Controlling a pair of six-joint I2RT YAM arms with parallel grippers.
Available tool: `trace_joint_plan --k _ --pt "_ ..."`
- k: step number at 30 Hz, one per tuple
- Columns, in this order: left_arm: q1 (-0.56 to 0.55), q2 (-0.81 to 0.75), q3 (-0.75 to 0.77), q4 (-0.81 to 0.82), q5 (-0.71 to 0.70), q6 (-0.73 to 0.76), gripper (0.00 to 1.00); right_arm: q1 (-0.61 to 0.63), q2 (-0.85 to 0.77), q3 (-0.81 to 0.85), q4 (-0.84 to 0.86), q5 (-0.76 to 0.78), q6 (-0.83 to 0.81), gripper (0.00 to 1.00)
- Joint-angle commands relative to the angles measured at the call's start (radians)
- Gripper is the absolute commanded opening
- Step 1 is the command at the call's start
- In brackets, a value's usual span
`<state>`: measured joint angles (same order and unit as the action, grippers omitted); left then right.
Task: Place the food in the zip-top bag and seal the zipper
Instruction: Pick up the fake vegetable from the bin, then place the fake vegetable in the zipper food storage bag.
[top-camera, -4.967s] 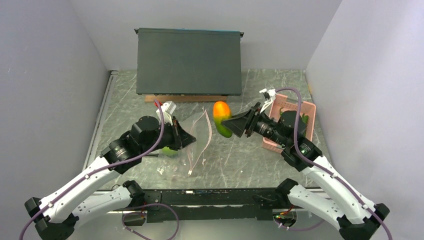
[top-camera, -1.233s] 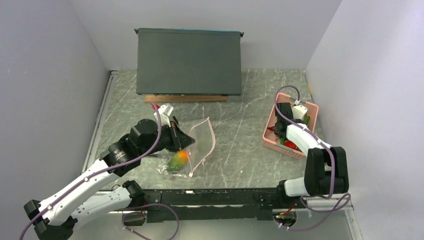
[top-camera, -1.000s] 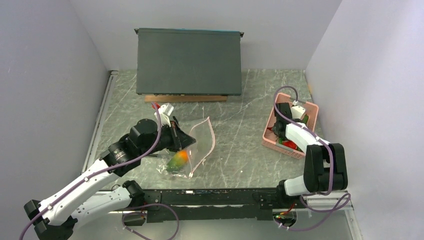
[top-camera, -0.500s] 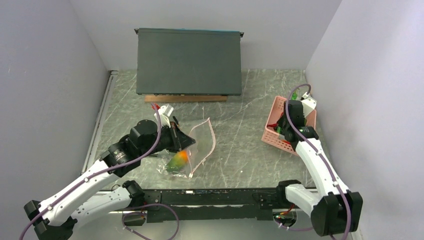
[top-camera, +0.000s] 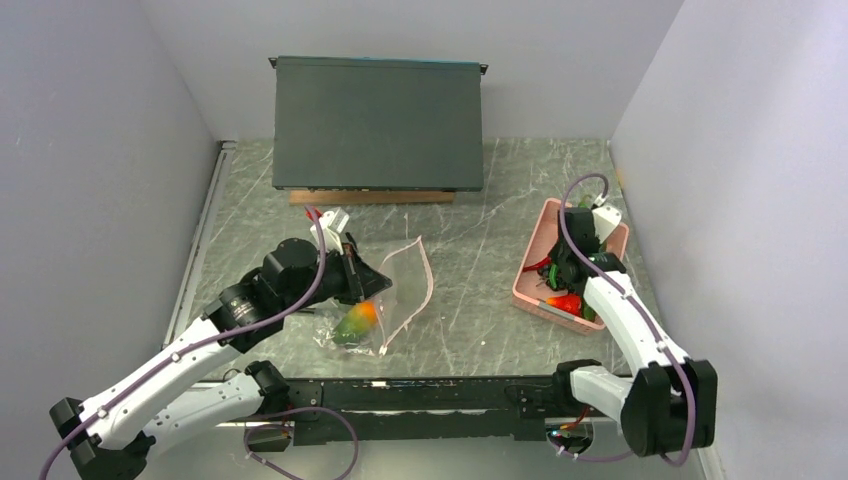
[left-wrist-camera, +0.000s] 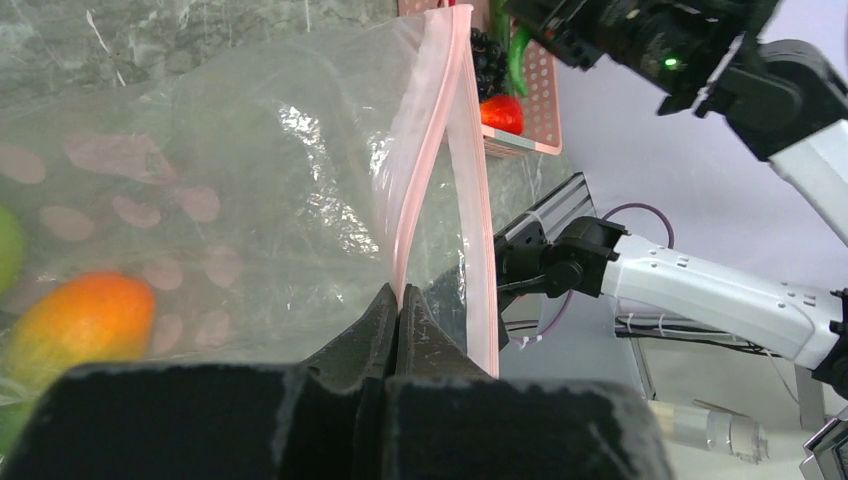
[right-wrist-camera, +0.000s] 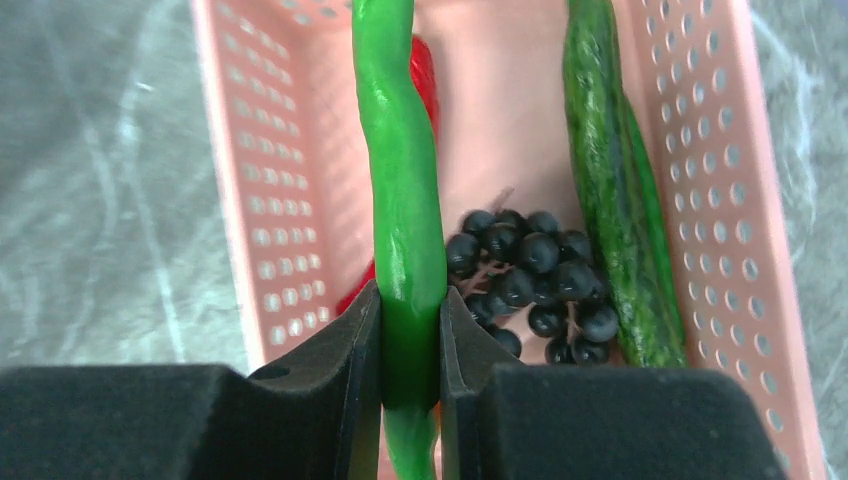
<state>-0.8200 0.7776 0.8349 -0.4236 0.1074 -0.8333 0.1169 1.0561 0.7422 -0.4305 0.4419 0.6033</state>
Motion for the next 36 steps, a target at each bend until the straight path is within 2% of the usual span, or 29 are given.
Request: trace_joint_plan --k 1,4,8,11,12,13,15,20,24,26,32,36 --pt "-0.005 -0.027 0.003 0.04 -0.007 -0.012 0.0 0.001 0.039 -0.045 0.089 0.096 0.097 0.0" --pt "-0.005 -0.026 0.0 0.036 -0.005 -0.012 0.0 0.0 0.026 -0.07 0.199 0.1 0.093 0.0" --pt "-0.004 -0.021 0.008 0.037 0.003 -0.01 0.0 0.002 0.038 0.032 0.149 0.042 0.086 0.0" --pt "-0.005 -0.014 0.014 0.033 -0.002 -0.004 0.0 0.003 0.041 0.121 0.064 -0.15 0.05 0.0" --pt "-0.005 -0.012 0.016 0.029 -0.006 0.001 0.0 0.003 0.029 0.142 0.044 -0.259 0.015 0.0" --pt "-0.005 -0.01 0.018 0.026 -0.011 0.004 0.0 0.006 0.003 0.155 0.041 -0.369 -0.025 0.0" --pt "-0.004 -0.006 0.015 0.02 -0.027 0.006 0.0 0.041 -0.077 0.162 0.036 -0.497 -0.067 0.0" --pt "-0.005 0.0 0.012 0.009 -0.089 0.006 0.0 0.182 -0.23 0.226 -0.033 -0.711 -0.169 0.0" --pt "-0.005 -0.009 -0.002 0.015 -0.171 -0.023 0.0 0.274 -0.2 0.277 -0.044 -1.033 -0.172 0.0" --pt "-0.005 -0.012 -0.002 0.007 -0.201 -0.036 0.0 0.343 -0.183 0.281 -0.021 -1.139 -0.174 0.0" --pt "-0.005 -0.059 -0.003 -0.052 -0.287 -0.075 0.0 0.598 -0.1 0.349 -0.11 -1.176 -0.274 0.0" --pt "-0.004 -0.107 -0.015 -0.082 -0.342 -0.097 0.0 0.647 -0.089 0.375 -0.175 -1.102 -0.273 0.0"
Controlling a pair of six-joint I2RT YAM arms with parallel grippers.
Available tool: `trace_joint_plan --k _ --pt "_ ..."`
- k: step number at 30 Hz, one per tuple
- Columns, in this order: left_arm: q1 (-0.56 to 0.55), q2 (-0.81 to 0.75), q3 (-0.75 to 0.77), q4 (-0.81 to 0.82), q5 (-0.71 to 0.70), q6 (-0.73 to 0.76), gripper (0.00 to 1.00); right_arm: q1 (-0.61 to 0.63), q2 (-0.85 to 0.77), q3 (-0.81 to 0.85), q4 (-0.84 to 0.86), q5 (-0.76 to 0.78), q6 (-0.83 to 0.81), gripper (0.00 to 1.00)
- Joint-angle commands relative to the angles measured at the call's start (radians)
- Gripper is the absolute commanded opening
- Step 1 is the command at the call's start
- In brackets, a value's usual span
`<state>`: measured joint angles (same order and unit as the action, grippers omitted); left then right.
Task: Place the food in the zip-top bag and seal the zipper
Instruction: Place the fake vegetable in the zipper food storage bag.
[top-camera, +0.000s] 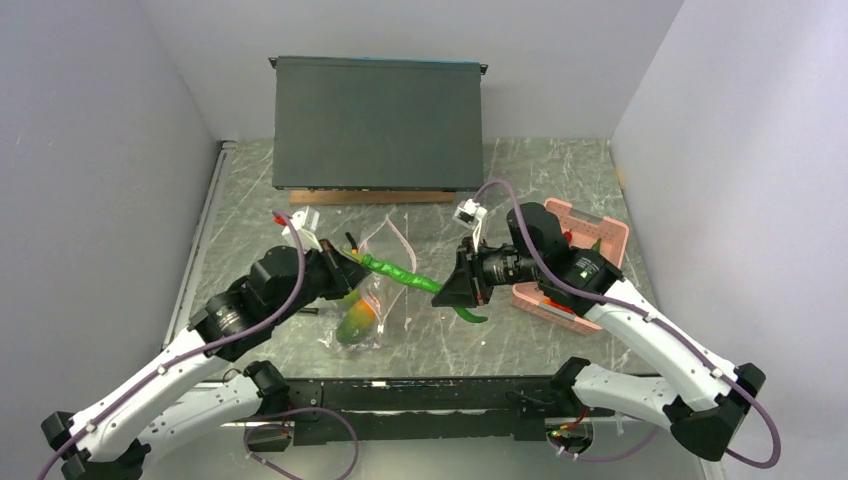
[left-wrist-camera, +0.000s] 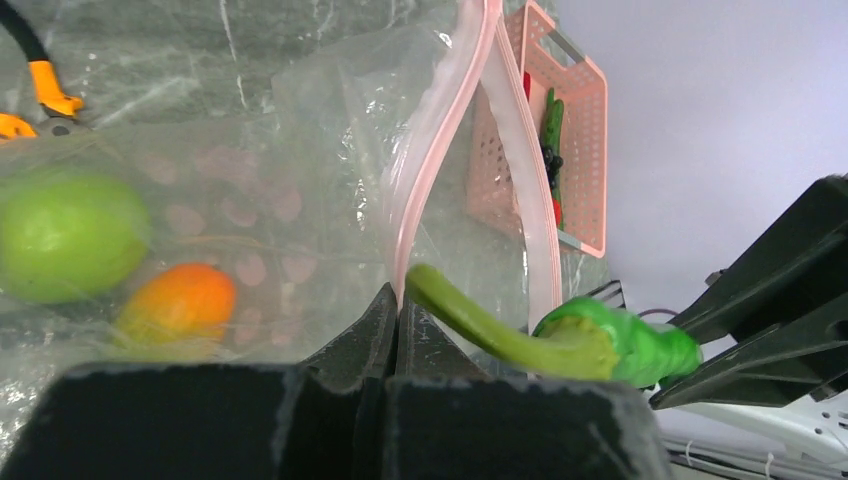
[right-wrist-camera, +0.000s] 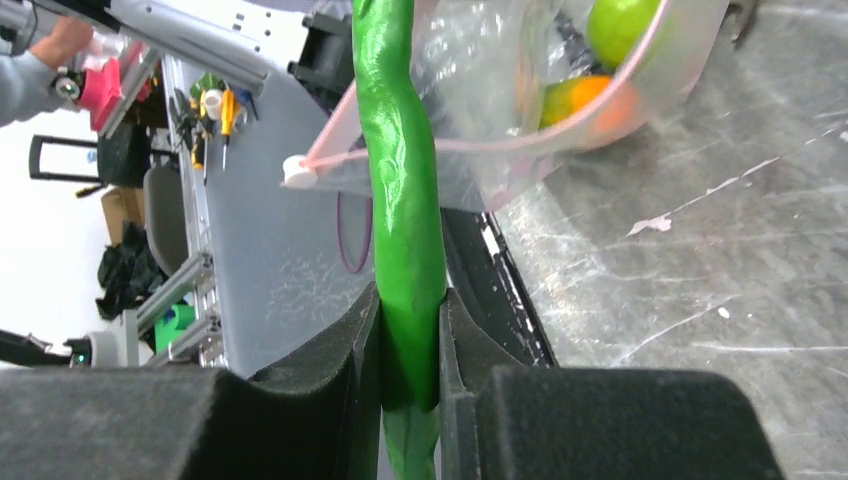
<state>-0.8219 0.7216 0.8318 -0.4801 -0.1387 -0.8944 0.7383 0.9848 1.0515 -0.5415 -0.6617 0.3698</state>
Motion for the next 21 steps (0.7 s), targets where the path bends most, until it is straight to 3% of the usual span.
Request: trace_joint_plan --k 1,13,21 --pt "-0.003 -0.061 -0.016 -0.024 -0.105 -0.037 0.0 0.027 -0.026 0.07 -0.073 0.006 -0.037 0.0" --pt "-0.002 -0.04 0.007 -0.004 -0.116 0.01 0.0 0.027 0.013 0.265 -0.49 0.23 -0.032 0.0" --pt "-0.002 0.057 0.077 -0.02 -0.063 0.096 0.0 0.027 0.078 0.295 -0.55 0.299 0.06 0.0"
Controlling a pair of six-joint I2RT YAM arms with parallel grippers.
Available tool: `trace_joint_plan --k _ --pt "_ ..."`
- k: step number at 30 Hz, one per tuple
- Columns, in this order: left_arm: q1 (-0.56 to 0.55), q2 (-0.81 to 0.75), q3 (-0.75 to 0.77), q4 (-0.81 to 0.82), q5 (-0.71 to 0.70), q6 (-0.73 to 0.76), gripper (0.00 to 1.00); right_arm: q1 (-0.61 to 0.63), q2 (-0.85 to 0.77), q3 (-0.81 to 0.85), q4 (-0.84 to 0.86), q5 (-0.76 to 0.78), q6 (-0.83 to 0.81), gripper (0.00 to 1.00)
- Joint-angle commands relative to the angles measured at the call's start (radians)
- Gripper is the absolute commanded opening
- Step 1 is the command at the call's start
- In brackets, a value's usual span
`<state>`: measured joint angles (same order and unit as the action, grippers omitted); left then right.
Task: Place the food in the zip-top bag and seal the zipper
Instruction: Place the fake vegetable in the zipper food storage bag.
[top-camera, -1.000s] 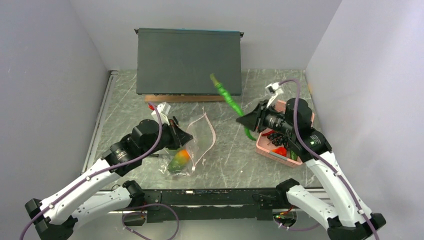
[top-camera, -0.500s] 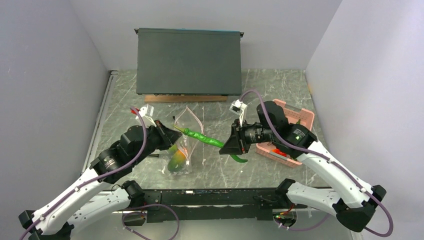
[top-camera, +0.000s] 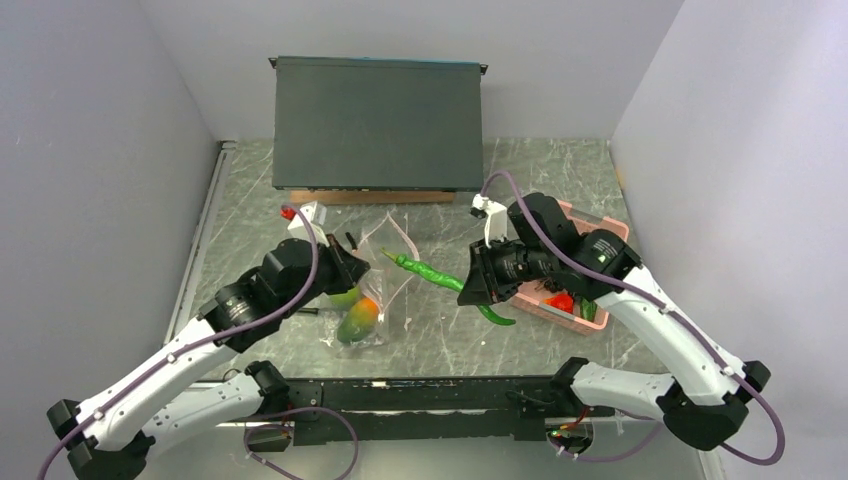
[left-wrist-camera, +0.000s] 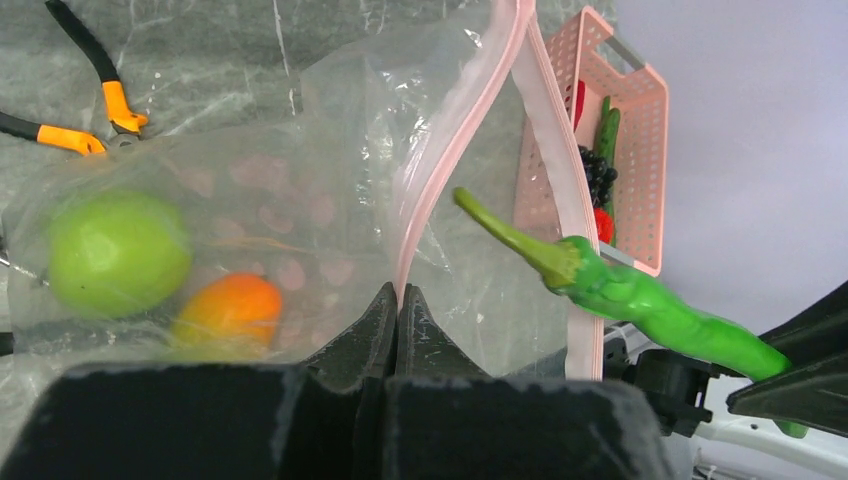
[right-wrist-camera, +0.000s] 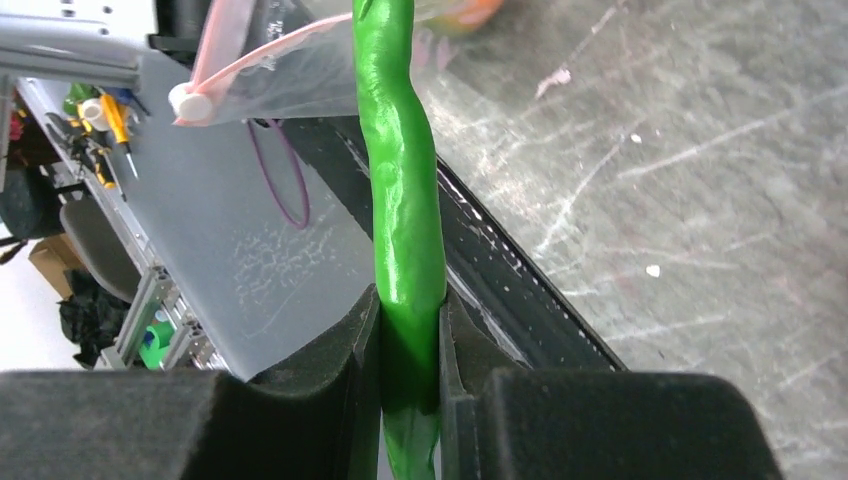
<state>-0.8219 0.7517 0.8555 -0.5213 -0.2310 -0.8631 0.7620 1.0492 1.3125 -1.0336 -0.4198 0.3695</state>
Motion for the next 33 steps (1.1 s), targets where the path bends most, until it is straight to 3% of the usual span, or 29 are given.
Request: trace_joint_plan --k 1,9,15,23,25,33 --pt "-0.002 0.037 0.053 0.04 0.055 0.082 0.0 0.003 0.028 0.041 -0.064 0.055 0.069 0.0" --pt "-0.027 0.146 0.109 0.153 0.266 0.178 0.0 0.0 0.119 0.126 -0.015 -0.03 0.205 0.0" --pt "-0.1 0.182 0.118 0.197 0.241 0.167 0.0 -0.003 0.154 0.188 0.116 -0.092 0.385 0.02" --pt "-0.12 0.164 0.102 0.231 0.234 0.105 0.0 -0.012 0.136 0.05 0.372 -0.125 0.673 0.05" --pt "-0.12 0.159 0.113 0.198 0.21 0.099 0.0 -0.012 0.151 0.068 0.342 -0.12 0.68 0.0" --pt "-0.12 0.082 0.09 0.133 0.043 0.019 0.0 0.0 0.118 0.032 0.212 0.054 0.75 0.0"
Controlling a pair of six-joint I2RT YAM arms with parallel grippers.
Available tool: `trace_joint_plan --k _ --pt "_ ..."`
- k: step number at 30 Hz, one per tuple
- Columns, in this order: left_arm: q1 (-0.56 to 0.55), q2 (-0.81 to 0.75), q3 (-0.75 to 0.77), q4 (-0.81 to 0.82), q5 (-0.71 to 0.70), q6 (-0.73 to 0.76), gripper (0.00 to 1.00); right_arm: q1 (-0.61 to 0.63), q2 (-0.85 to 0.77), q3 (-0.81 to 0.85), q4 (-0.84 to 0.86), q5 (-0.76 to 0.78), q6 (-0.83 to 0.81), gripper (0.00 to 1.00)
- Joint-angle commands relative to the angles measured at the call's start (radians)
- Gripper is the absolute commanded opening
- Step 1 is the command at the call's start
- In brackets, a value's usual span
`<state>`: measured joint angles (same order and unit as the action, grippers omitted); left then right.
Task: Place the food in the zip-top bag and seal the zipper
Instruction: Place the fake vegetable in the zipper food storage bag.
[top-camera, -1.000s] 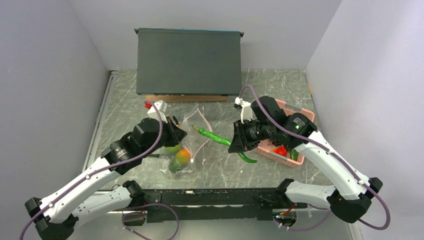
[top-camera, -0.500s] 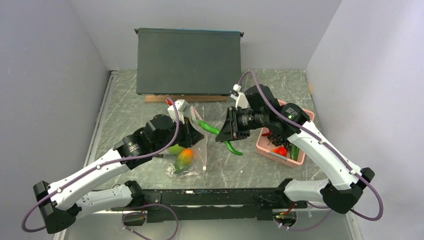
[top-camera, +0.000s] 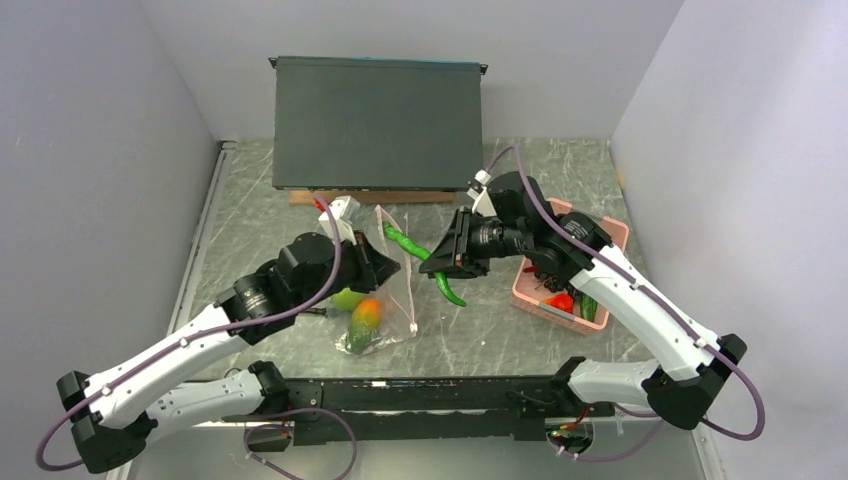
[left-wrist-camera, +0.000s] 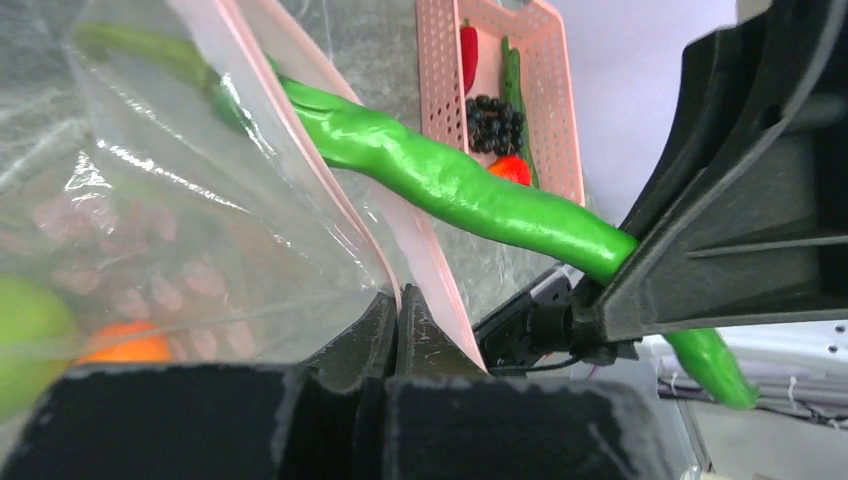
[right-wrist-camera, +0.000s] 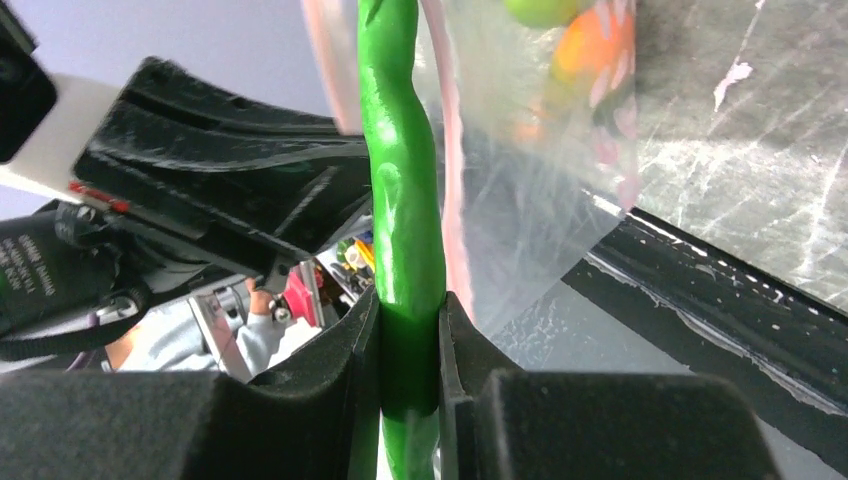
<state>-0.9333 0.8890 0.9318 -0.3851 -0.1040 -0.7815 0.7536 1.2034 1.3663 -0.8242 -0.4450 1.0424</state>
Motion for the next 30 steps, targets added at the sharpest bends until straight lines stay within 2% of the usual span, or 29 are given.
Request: trace_joint_plan --k 1,4,12,19,25,30 --pt "-0.009 -0.067 0.006 -0.009 -0.103 -0.079 0.0 0.016 -0.043 -0.027 -0.004 0.107 0.081 0.0" --pt "-0.009 -0.1 -0.017 0.017 -0.121 -0.095 0.0 0.034 -0.069 -0.065 0.02 0.16 0.118 0.0" --pt "-0.009 -0.031 -0.018 0.097 -0.001 -0.101 0.0 0.063 -0.057 -0.11 0.136 0.179 0.23 0.0" --pt "-0.012 -0.008 -0.082 0.226 0.047 -0.136 0.0 0.075 -0.048 -0.117 0.232 0.243 0.295 0.15" --pt "-0.013 -0.001 -0.075 0.241 0.057 -0.136 0.0 0.082 -0.016 -0.19 0.301 0.311 0.315 0.11" --pt "-0.014 -0.052 -0.086 0.212 0.014 -0.138 0.0 0.101 -0.043 -0.239 0.285 0.471 0.269 0.08"
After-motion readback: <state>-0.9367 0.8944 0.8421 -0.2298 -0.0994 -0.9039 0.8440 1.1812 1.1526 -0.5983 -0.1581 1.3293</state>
